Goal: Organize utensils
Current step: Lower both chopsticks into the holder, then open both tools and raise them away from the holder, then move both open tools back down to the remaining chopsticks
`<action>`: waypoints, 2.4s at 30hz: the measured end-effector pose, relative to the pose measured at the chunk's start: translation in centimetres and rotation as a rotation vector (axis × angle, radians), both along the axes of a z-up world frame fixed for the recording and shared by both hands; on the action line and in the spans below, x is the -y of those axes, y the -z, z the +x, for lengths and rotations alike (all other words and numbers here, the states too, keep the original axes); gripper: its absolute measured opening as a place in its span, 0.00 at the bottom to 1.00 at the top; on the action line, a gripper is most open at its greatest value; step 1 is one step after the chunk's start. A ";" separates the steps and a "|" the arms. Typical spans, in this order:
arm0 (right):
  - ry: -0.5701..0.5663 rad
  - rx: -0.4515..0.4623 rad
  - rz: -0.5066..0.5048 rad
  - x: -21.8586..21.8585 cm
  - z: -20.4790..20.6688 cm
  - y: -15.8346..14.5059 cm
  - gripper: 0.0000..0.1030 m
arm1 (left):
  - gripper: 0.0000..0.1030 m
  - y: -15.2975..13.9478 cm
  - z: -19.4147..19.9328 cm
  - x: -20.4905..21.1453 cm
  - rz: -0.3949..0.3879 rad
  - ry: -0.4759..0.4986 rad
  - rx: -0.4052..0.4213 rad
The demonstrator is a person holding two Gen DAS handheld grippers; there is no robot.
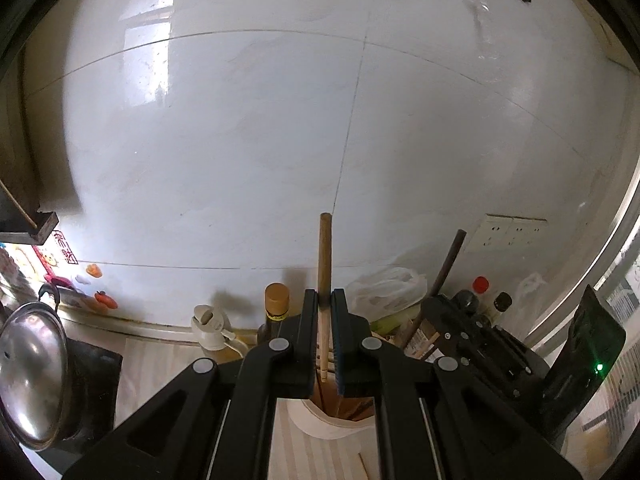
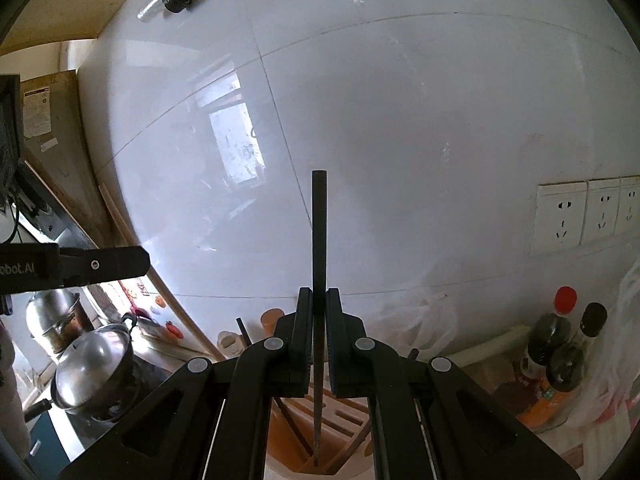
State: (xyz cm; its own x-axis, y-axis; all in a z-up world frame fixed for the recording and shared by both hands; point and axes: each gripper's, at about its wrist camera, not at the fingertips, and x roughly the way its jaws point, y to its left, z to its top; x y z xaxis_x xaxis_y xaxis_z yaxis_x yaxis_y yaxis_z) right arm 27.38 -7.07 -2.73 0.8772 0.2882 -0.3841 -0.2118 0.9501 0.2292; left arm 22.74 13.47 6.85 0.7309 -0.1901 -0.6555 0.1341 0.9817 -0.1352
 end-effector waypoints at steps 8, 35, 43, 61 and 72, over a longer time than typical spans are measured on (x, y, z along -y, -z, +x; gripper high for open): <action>-0.010 0.005 0.001 -0.2 -0.3 0.6 0.06 | 0.04 1.6 0.2 0.1 -0.024 0.012 -0.038; -0.034 0.073 -0.038 -0.9 -0.6 2.8 0.07 | 0.07 6.8 2.4 1.3 -0.014 0.035 -0.165; -0.026 0.080 0.059 0.8 -3.3 0.5 0.66 | 0.82 2.7 0.1 -0.3 -0.055 -0.047 -0.081; 0.137 -0.263 -0.077 3.9 -8.1 3.6 1.00 | 1.00 8.9 -7.2 -1.7 0.138 -0.200 -0.123; 0.154 -0.866 -0.106 8.8 -8.1 21.8 0.86 | 1.00 22.4 -9.3 1.9 0.196 -0.150 -0.427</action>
